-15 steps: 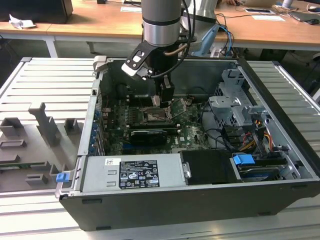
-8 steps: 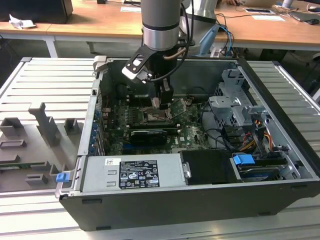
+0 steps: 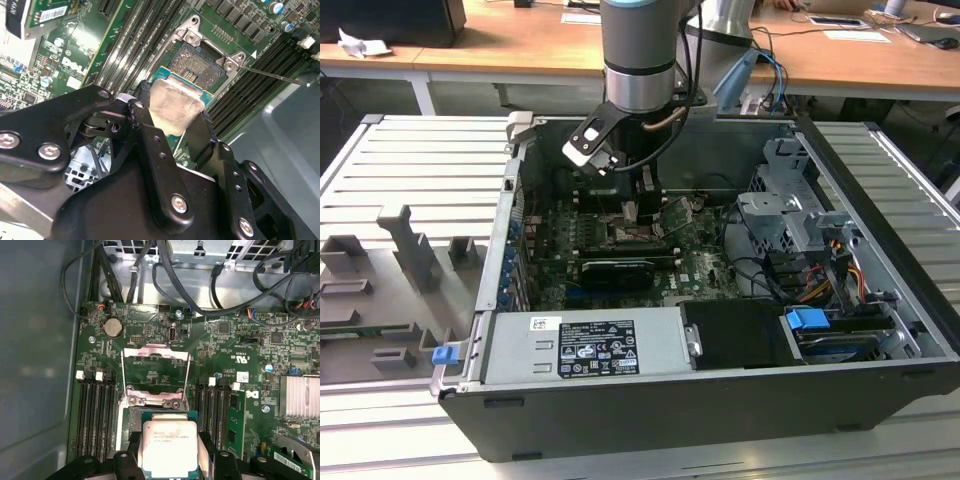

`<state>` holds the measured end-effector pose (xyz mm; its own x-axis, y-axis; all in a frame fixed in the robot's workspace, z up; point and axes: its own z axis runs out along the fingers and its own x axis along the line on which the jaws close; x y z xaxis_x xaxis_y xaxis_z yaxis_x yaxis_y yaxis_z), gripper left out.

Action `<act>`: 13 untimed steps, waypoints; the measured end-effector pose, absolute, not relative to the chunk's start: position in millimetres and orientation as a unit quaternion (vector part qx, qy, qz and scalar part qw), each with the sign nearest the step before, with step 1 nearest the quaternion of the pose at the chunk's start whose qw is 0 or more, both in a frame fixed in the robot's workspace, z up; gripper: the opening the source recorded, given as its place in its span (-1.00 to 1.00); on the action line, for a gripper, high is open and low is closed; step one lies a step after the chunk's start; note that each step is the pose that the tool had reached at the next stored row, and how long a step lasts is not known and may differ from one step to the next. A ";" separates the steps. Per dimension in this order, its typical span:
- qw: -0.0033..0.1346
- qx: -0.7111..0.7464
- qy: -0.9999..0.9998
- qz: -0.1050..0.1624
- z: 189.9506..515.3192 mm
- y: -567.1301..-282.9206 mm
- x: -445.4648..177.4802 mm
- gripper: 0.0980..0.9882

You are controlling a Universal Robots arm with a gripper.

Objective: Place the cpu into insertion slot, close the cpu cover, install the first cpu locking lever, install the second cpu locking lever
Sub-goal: 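Place the cpu into insertion slot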

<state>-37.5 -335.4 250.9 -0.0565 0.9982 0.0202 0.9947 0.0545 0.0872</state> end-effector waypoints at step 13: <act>0.023 0.686 0.727 0.039 236.5 -330.9 -45.3 -0.04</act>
<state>-45.3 -330.9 236.5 -0.0591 0.9981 0.0201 0.9946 0.0571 0.0872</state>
